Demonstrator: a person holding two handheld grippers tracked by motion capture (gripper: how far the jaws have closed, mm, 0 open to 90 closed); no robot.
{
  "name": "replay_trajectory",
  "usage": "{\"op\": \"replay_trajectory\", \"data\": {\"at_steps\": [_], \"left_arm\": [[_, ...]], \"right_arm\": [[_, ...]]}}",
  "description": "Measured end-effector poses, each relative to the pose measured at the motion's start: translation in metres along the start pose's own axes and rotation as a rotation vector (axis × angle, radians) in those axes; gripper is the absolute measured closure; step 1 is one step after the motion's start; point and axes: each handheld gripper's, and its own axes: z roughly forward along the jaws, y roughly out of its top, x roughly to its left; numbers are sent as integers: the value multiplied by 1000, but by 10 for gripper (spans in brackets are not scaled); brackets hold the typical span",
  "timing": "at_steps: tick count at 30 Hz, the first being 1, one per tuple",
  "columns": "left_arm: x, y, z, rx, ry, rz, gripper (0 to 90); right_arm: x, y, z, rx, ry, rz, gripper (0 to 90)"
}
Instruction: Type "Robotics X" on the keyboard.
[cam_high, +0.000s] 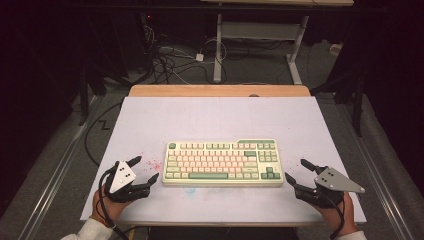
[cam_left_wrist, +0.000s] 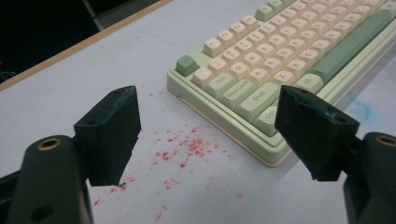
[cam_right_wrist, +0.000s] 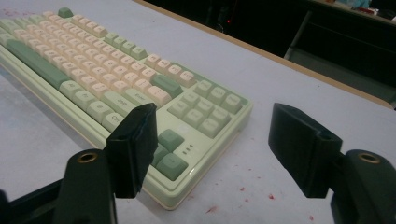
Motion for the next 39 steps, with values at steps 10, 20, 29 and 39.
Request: {"op": "replay_trajectory", "data": {"at_steps": [10, 20, 29, 39], "left_arm": [[0, 2, 2, 5, -21, 21, 233], [2, 9, 6, 31, -38, -9, 247], [3, 20, 13, 38, -56, -8, 244], [1, 32, 25, 38, -86, 10, 243]], "right_arm": [[2, 3, 9, 15, 14, -24, 367], [6, 9, 15, 19, 40, -41, 510], [12, 21, 29, 87, 111, -70, 843], [24, 30, 54, 148, 178, -103, 900]]}}
